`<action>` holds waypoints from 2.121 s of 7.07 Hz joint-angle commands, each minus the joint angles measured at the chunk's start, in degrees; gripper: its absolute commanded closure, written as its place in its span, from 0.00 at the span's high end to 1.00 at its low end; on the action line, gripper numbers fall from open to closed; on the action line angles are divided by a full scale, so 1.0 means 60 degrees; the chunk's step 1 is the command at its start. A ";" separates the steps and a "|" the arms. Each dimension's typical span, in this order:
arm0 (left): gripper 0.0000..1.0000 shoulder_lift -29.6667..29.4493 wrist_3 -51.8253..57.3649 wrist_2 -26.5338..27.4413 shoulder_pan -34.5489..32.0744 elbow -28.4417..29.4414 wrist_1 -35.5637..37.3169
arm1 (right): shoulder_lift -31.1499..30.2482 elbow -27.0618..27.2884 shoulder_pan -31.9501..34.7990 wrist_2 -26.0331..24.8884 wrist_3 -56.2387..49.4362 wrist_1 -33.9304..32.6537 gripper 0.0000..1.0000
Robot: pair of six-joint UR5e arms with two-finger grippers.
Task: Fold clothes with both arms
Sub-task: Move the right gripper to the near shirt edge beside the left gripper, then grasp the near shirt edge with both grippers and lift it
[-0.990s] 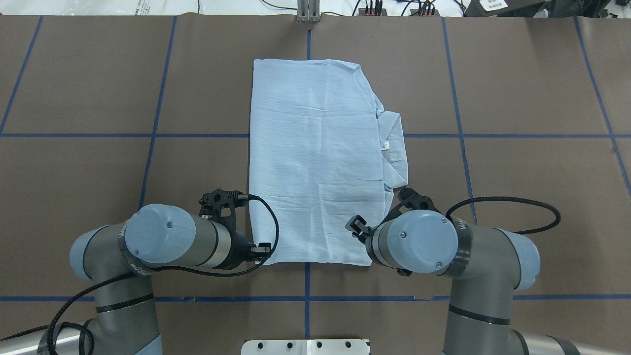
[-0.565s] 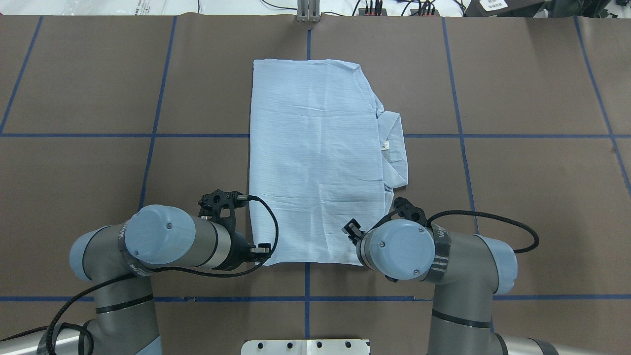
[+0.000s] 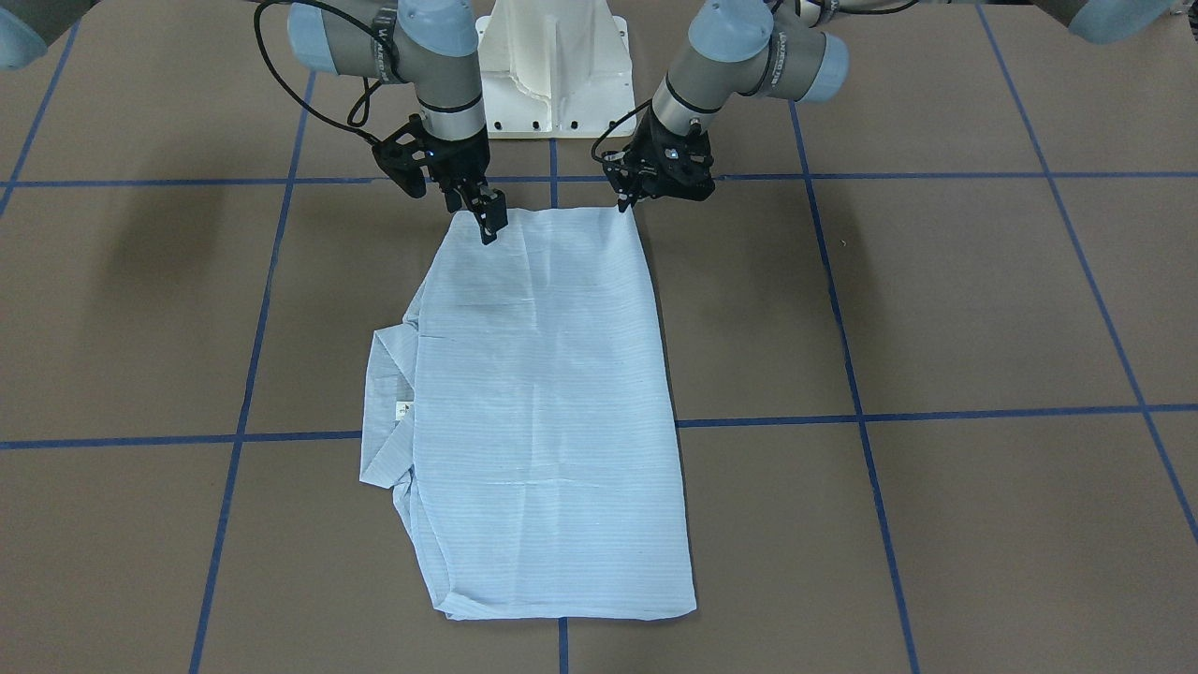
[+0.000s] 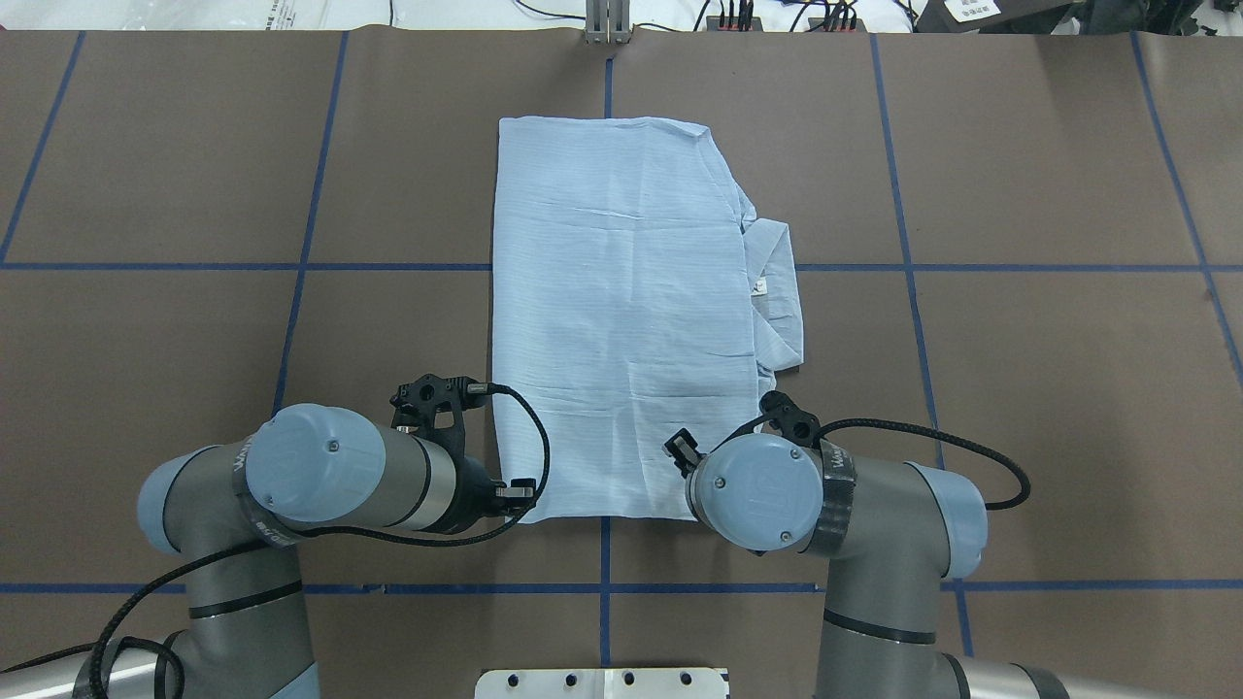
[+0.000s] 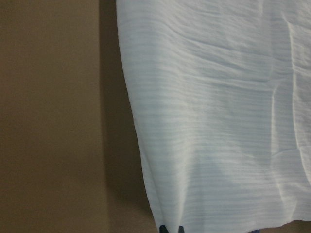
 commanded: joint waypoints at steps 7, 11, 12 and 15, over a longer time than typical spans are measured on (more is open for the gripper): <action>0.00 0.0057 -0.0002 -0.0014 0.0003 -0.0003 -0.0001 | 0.0534 -0.0659 -0.0291 -0.0389 0.0327 -0.0064 0.26; 0.00 -0.0001 -0.0002 -0.0014 0.0003 -0.0003 -0.0001 | 0.0505 -0.0250 -0.0174 -0.0316 0.0254 -0.0107 0.00; 0.00 -0.0001 -0.0002 -0.0029 0.0003 -0.0003 -0.0001 | 0.0505 -0.0161 -0.0173 -0.0316 0.0225 -0.0296 0.00; 0.00 0.0072 0.0013 -0.0131 -0.0026 -0.0454 0.0014 | 0.0345 0.0393 -0.0173 -0.0272 0.0166 -0.0371 0.00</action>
